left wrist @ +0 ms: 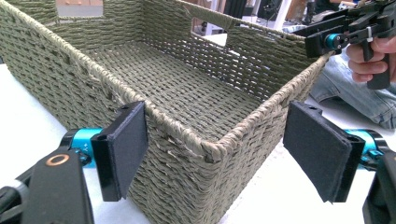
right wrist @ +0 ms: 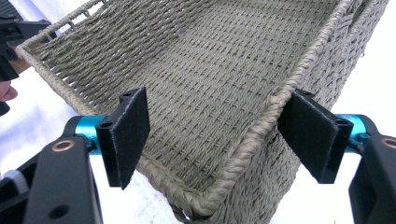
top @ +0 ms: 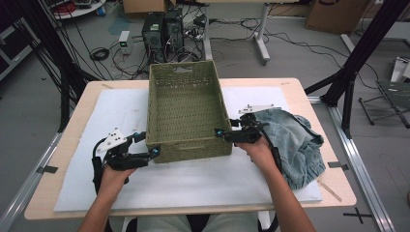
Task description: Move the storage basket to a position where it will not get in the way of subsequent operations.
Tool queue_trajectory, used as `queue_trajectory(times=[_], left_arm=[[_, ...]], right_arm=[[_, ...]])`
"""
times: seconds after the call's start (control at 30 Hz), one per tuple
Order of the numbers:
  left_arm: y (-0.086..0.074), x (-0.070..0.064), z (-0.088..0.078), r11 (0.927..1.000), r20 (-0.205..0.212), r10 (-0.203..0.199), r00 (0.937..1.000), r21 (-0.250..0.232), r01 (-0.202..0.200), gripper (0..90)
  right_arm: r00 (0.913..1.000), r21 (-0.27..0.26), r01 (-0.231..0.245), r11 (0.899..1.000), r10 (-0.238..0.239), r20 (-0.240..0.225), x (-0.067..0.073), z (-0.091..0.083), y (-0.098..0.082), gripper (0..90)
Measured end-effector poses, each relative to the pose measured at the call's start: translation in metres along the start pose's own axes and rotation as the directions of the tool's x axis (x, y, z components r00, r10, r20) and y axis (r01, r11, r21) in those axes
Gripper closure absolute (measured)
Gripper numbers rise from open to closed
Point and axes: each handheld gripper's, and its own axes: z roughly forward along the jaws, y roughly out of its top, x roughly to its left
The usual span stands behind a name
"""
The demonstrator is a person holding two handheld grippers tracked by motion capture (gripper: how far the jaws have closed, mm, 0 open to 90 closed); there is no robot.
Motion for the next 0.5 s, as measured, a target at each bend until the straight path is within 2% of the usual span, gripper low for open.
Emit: queue_trajectory(times=[0.13,0.5], left_arm=[[0.0,-0.001,-0.002,1.0,-0.012,0.005,0.9999,0.003,-0.005,22.3],[-0.003,-0.004,-0.012,1.0,-0.012,-0.003,0.9999,0.007,0.003,22.7]], right_arm=[[1.0,0.001,0.001,1.0,-0.001,0.002,0.0,0.003,0.002,24.2],[0.9999,0.005,0.009,1.0,-0.009,-0.006,-0.003,0.02,0.014,24.3]])
